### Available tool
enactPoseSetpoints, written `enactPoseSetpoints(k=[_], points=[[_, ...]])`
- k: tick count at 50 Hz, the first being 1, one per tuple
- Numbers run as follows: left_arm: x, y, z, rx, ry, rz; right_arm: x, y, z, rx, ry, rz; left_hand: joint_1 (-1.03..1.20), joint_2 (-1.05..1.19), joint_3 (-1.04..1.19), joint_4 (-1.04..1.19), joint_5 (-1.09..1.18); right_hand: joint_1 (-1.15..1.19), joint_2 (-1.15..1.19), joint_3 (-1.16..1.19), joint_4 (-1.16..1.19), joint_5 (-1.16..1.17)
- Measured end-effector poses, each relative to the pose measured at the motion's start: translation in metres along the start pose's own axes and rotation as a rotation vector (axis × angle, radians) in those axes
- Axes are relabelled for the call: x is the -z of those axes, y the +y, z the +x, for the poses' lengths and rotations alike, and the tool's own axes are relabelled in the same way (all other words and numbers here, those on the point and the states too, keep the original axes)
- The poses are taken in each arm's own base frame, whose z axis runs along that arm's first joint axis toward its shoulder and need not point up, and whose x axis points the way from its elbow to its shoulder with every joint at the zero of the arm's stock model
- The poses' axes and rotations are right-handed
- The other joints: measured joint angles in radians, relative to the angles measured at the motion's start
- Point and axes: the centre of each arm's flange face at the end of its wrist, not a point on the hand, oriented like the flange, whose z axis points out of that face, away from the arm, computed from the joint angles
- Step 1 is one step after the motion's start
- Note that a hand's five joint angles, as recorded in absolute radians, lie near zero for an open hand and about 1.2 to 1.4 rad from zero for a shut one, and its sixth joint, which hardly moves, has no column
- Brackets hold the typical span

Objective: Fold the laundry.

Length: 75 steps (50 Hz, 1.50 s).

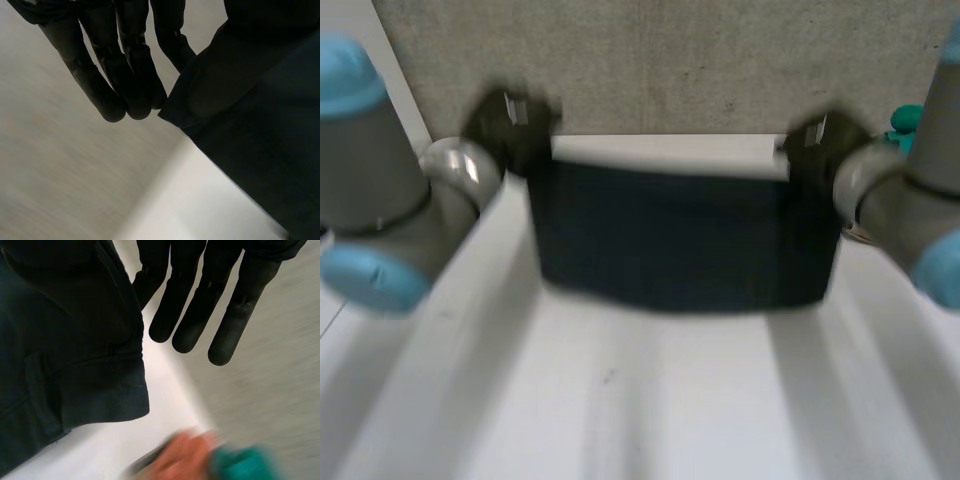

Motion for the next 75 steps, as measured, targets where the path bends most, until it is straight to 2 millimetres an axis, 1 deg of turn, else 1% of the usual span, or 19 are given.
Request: enactPoseSetpoints(k=[5, 8, 11, 14, 20, 25, 28, 32, 37, 42, 48, 52, 56, 60, 63, 70, 71, 73, 75], points=[[-0.03, -0.071, -0.047, 0.084, -0.22, 0.337, -0.016, -0.063, 0.056, -0.084, 0.312, 0.373, 0.0, 0.0, 0.0, 0.001, 0.002, 0.001, 0.0, 0.0, 0.0, 0.0], [-0.034, -0.09, -0.061, 0.105, -0.27, 0.427, -0.014, -0.087, 0.073, -0.105, 0.404, 0.526, 0.0, 0.0, 0.0, 0.002, 0.005, 0.0, 0.0, 0.0, 0.0, 0.0], [-0.036, -0.092, -0.064, 0.117, -0.275, 0.432, -0.012, -0.099, 0.077, -0.114, 0.427, 0.61, 0.0, 0.0, 0.0, 0.002, 0.005, 0.001, 0.0, 0.0, 0.0, 0.002], [-0.035, -0.086, -0.063, 0.124, -0.262, 0.398, -0.013, -0.097, 0.071, -0.117, 0.401, 0.614, 0.0, 0.0, 0.0, 0.002, 0.005, 0.001, 0.0, 0.0, 0.0, 0.004], [-0.025, -0.046, -0.045, 0.148, -0.189, 0.237, -0.022, -0.061, 0.036, -0.125, 0.253, 0.45, 0.0, 0.002, 0.003, 0.003, 0.005, 0.0, 0.0, 0.0, 0.0, 0.004], [-0.007, 0.005, -0.011, 0.168, -0.077, 0.074, -0.023, -0.005, -0.006, -0.131, 0.099, 0.215, 0.0, 0.003, 0.003, 0.003, 0.005, 0.0, 0.001, 0.0, 0.0, 0.004], [0.009, 0.04, 0.018, 0.179, 0.019, -0.016, -0.017, 0.033, -0.035, -0.133, 0.006, 0.061, 0.0, 0.003, 0.003, 0.003, 0.005, 0.0, 0.0, 0.0, 0.0, 0.004], [0.031, 0.074, 0.049, 0.191, 0.132, -0.105, -0.004, 0.068, -0.061, -0.13, -0.08, -0.079, 0.0, 0.003, 0.003, 0.003, 0.005, 0.0, 0.0, 0.0, 0.0, 0.004], [0.06, 0.1, 0.075, 0.207, 0.24, -0.206, 0.02, 0.101, -0.083, -0.113, -0.184, -0.233, 0.0, 0.003, 0.003, 0.004, 0.005, 0.001, 0.001, 0.0, 0.001, 0.004], [0.09, 0.104, 0.083, 0.205, 0.32, -0.306, 0.045, 0.112, -0.08, -0.077, -0.264, -0.359, 0.0, 0.003, 0.003, 0.004, 0.005, 0.001, 0.0, 0.0, 0.001, 0.004], [0.136, 0.088, 0.085, 0.126, 0.471, -0.451, 0.08, 0.115, -0.06, -0.021, -0.412, -0.537, 0.0, 0.003, 0.003, 0.004, 0.005, 0.0, 0.0, 0.0, 0.001, 0.004], [0.172, 0.073, 0.086, 0.034, 0.643, -0.584, 0.109, 0.111, -0.046, 0.022, -0.598, -0.645, -0.001, 0.003, 0.003, 0.004, 0.005, 0.0, 0.0, 0.0, 0.001, 0.004], [0.184, 0.063, 0.088, -0.011, 0.747, -0.655, 0.118, 0.107, -0.043, 0.051, -0.695, -0.645, -0.001, 0.003, 0.003, 0.004, 0.005, 0.0, 0.0, 0.0, 0.001, 0.004], [0.175, 0.061, 0.092, -0.027, 0.771, -0.673, 0.112, 0.108, -0.044, 0.069, -0.701, -0.615, -0.001, 0.003, 0.003, 0.004, 0.005, 0.0, 0.0, 0.0, 0.001, 0.004], [0.153, 0.063, 0.095, -0.023, 0.728, -0.653, 0.097, 0.112, -0.047, 0.071, -0.641, -0.587, -0.001, 0.003, 0.003, 0.004, 0.005, 0.0, 0.001, 0.0, 0.001, 0.004], [0.084, 0.058, 0.096, 0.015, 0.544, -0.51, 0.054, 0.117, -0.043, 0.034, -0.427, -0.49, -0.001, 0.003, 0.004, 0.004, 0.005, 0.0, 0.001, 0.0, 0.001, 0.004], [0.067, 0.055, 0.095, 0.027, 0.495, -0.457, 0.044, 0.117, -0.04, 0.023, -0.377, -0.459, -0.001, 0.003, 0.004, 0.004, 0.005, 0.001, 0.0, 0.0, 0.001, 0.005], [0.053, 0.052, 0.093, 0.038, 0.453, -0.406, 0.036, 0.117, -0.038, 0.013, -0.337, -0.434, -0.001, 0.003, 0.004, 0.004, 0.006, 0.0, 0.0, 0.0, 0.001, 0.005], [0.023, 0.046, 0.091, 0.057, 0.369, -0.287, 0.02, 0.116, -0.033, -0.002, -0.256, -0.381, -0.001, 0.003, 0.004, 0.004, 0.009, 0.0, 0.0, 0.0, 0.001, 0.005]])
